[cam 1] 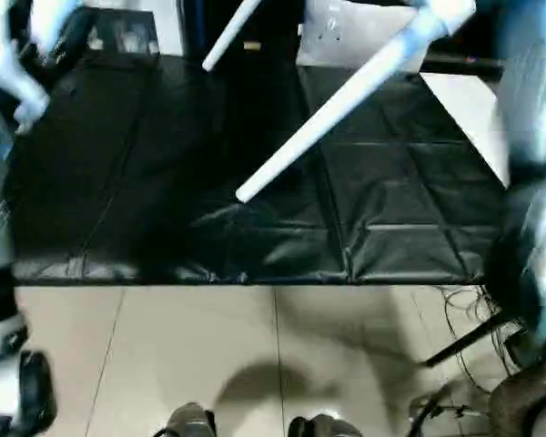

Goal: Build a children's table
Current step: Flip table

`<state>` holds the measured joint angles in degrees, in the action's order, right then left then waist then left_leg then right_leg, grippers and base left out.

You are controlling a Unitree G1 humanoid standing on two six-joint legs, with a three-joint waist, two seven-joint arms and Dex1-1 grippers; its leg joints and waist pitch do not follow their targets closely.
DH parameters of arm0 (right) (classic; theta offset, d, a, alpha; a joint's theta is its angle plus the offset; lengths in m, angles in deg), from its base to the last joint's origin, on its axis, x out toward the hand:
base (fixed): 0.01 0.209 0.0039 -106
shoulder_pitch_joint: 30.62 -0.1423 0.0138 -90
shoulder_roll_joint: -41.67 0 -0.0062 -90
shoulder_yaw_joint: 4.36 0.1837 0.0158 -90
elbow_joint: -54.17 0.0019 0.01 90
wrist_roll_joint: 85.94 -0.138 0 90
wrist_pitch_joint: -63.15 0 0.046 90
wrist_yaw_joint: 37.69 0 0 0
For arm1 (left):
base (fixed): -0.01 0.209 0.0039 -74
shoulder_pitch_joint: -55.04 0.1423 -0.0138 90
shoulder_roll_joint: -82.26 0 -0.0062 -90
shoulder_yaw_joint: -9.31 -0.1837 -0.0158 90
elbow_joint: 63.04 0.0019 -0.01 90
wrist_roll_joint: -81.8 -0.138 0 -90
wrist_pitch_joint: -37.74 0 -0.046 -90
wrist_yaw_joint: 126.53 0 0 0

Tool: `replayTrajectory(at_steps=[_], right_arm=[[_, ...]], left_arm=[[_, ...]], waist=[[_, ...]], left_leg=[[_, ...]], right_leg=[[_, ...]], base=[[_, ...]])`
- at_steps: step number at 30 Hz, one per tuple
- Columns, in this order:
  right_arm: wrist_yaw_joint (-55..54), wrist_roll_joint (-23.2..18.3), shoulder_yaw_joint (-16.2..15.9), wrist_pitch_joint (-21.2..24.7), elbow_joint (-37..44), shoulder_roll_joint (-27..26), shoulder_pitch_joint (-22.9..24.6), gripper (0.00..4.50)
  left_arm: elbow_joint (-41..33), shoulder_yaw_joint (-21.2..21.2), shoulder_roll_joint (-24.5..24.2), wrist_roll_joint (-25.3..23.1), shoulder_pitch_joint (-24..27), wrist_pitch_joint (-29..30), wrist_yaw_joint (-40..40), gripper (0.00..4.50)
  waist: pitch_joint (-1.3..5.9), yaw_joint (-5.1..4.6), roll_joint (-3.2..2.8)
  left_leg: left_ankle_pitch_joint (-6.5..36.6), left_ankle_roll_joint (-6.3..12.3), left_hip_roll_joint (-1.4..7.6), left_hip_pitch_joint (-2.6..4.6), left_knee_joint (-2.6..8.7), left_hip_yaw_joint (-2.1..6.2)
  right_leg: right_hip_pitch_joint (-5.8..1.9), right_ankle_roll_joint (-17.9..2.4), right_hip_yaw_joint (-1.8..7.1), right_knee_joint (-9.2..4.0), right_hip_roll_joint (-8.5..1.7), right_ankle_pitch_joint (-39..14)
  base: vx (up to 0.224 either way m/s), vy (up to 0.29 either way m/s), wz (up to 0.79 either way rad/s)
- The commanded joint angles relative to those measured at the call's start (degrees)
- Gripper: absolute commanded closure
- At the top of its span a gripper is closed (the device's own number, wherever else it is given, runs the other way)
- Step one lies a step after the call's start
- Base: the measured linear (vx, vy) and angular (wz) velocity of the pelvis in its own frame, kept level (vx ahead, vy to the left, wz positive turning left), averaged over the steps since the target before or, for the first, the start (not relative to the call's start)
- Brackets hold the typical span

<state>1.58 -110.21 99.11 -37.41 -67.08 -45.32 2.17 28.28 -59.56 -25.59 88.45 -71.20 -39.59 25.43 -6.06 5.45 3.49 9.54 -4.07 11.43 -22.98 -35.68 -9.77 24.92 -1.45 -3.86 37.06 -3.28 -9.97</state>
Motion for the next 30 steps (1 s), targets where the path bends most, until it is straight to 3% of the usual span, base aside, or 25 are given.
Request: replayTrajectory(at_steps=[1, 4, 6, 10, 14, 15, 16, 18, 19, 20, 21, 22, 26, 30], right_arm=[[-1.4, -2.7, 1.1, 4.0, 6.3, -0.4, 4.7, 0.0], [-3.2, -4.0, 1.1, 7.1, 9.8, -1.6, 10.9, 0.0], [-4.7, -3.5, 0.9, 8.6, 11.0, -2.6, 14.8, 0.0], [-8.6, -2.6, 1.2, 12.3, 7.3, -5.3, 17.7, 0.0], [-9.5, -3.4, 2.0, 12.2, -3.4, -7.2, 12.6, 0.0], [-9.8, -4.2, 3.0, 12.2, -10.8, -8.1, 7.8, 0.0], [-9.8, -4.6, 3.5, 12.2, -13.6, -8.4, 5.9, 0.0], [-7.7, -5.6, 4.3, 13.1, -18.0, -9.2, 2.5, 0.0], [-5.5, -6.6, 5.2, 13.0, -21.0, -9.9, 0.2, 0.0], [-2.4, -7.9, 6.1, 13.8, -24.3, -10.7, -2.5, 0.0], [-2.4, -7.9, 6.1, 13.8, -24.3, -10.7, -2.5, 0.0], [-0.6, -8.6, 7.0, 13.5, -28.0, -11.5, -5.1, 0.0], [-0.5, -6.9, 7.4, 11.1, -33.9, -12.4, -8.4, 0.0], [-1.1, -6.1, 7.5, 8.9, -36.6, -13.3, -10.3, 0.0]], left_arm=[[2.1, 0.0, -0.6, 1.0, 0.5, -0.7, -0.9, 2.56], [2.8, 0.1, -0.9, 1.3, 0.7, -1.7, -1.4, 2.68], [3.2, 0.0, -1.2, 1.3, 1.0, -2.3, -2.1, 2.7], [4.1, -0.5, -1.7, 1.9, 1.3, -3.6, -3.4, 2.77], [4.9, -0.7, -2.1, 2.4, 1.2, -4.5, -3.9, 2.8], [5.1, -0.9, -2.6, 2.4, 1.3, -4.6, -4.3, 2.81], [5.0, -0.9, -2.8, 2.4, 1.3, -4.5, -4.4, 2.82], [5.0, -0.9, -3.1, 2.5, 1.5, -4.4, -4.8, 2.84], [5.1, -0.8, -3.2, 2.7, 1.6, -4.5, -5.0, 2.84], [5.4, -0.8, -3.4, 2.9, 1.7, -4.3, -5.5, 2.84], [5.4, -0.8, -3.4, 2.9, 1.7, -4.3, -5.5, 2.85], [5.8, -0.7, -3.8, 3.2, 2.1, -4.3, -6.4, 2.86], [6.5, -1.0, -4.8, 3.9, 3.4, -4.8, -7.9, 2.87], [7.5, -0.6, -4.2, 5.9, 4.2, -4.9, -9.7, 2.89]], waist=[[4.9, -0.01, -1.08], [4.65, -0.08, -0.94], [4.16, -0.19, -0.99], [3.79, -0.58, -1.15], [3.54, -0.85, -1.17], [3.12, -0.85, -1.07], [3.07, -0.88, -1.12], [2.66, -0.96, -0.84], [2.54, -0.95, -0.65], [2.74, -0.91, -0.87], [2.68, -1.0, -1.08], [2.24, -0.96, -0.79], [2.18, -0.75, -1.21], [1.66, -0.53, -1.34]], left_leg=[[10.3, -0.06, 1.28, 1.57, 4.34, 0.28], [11.4, -0.46, 1.23, 1.57, 4.45, 0.32], [14.1, -1.06, 1.32, 1.75, 4.73, 0.43], [16.9, -1.87, 1.27, 1.88, 5.02, 0.65], [17.7, -1.82, 1.18, 1.8, 4.91, 0.71], [18.1, -1.48, 1.28, 1.89, 4.83, 0.71], [17.5, -1.39, 1.18, 1.77, 4.9, 0.69], [17.1, -1.16, 1.36, 1.78, 5.02, 0.62], [16.2, -0.8, 1.43, 1.57, 5.16, 0.66], [16.1, -0.6, 1.46, 1.69, 5.02, 0.63], [15.7, -0.19, 1.56, 1.6, 5.09, 0.67], [15.2, 0.15, 1.69, 1.66, 5.16, 0.49], [13.3, -0.52, 1.79, 1.71, 5.21, 0.51], [14.6, -0.9, 1.84, 1.85, 5.43, 0.49]], right_leg=[[-3.62, -10.5, 2.92, -4.05, -3.81, -8.0], [-3.48, -9.9, 2.93, -4.37, -3.97, -11.5], [-3.08, -8.5, 2.92, -4.98, -4.05, -16.7], [-2.68, -8.1, 2.92, -5.43, -4.17, -20.3], [-2.67, -8.8, 2.88, -5.44, -4.34, -21.4], [-2.17, -9.0, 3.01, -5.31, -4.54, -21.9], [-2.47, -9.2, 2.93, -5.42, -4.45, -21.6], [-2.18, -9.4, 3.02, -5.3, -4.37, -20.5], [-2.4, -9.6, 3.05, -5.11, -4.41, -19.1], [-2.37, -10.0, 3.12, -4.85, -4.46, -18.4], [-2.49, -10.9, 3.09, -4.8, -4.48, -17.1], [-2.12, -11.4, 3.17, -4.79, -4.4, -15.5], [-2.23, -13.0, 3.06, -3.99, -4.35, -11.2], [-2.29, -13.6, 3.15, -4.0, -4.49, -10.9]], base=[[0.0, 0.0, 0.0], [0.0, 0.0, 0.0], [0.0, 0.0, 0.0], [0.0, 0.0, 0.0], [0.0, 0.0, 0.0], [0.0, 0.0, 0.0], [0.0, 0.0, 0.0], [0.0, 0.0, 0.0], [0.0, 0.0, 0.0], [0.0, 0.0, 0.0], [0.0, 0.0, 0.0], [0.0, 0.0, 0.0], [0.0, 0.0, 0.0], [0.0, 0.0, 0.0]])
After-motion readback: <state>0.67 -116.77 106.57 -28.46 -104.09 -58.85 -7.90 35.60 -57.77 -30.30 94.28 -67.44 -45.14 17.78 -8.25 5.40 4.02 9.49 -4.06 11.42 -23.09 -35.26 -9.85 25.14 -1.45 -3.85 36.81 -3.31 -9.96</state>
